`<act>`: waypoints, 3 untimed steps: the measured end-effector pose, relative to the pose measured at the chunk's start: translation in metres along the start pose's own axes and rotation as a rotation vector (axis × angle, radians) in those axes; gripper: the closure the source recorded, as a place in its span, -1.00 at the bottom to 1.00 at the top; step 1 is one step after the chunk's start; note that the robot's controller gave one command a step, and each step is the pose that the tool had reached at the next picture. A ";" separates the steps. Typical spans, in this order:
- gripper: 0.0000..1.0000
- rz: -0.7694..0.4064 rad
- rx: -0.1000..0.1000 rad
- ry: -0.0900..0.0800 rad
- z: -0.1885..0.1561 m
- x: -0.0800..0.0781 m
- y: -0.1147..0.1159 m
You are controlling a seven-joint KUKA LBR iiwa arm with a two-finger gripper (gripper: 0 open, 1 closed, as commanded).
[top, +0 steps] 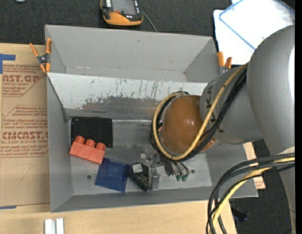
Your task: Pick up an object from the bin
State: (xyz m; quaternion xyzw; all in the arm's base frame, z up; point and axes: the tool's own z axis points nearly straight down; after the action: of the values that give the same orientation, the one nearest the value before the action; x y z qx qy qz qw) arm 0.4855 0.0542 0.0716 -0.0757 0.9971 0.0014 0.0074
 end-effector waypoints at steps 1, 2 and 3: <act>1.00 0.000 0.000 0.001 0.000 0.000 0.000; 1.00 -0.012 0.000 0.012 -0.083 -0.002 0.010; -1.00 -0.007 -0.001 0.000 -0.047 -0.005 0.005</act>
Offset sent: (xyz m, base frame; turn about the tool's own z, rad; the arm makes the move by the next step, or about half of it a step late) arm 0.0035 0.0210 0.1727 -0.0227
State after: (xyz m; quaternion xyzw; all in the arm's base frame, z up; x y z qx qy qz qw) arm 0.4893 0.0598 0.1186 -0.0793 0.9968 0.0018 0.0072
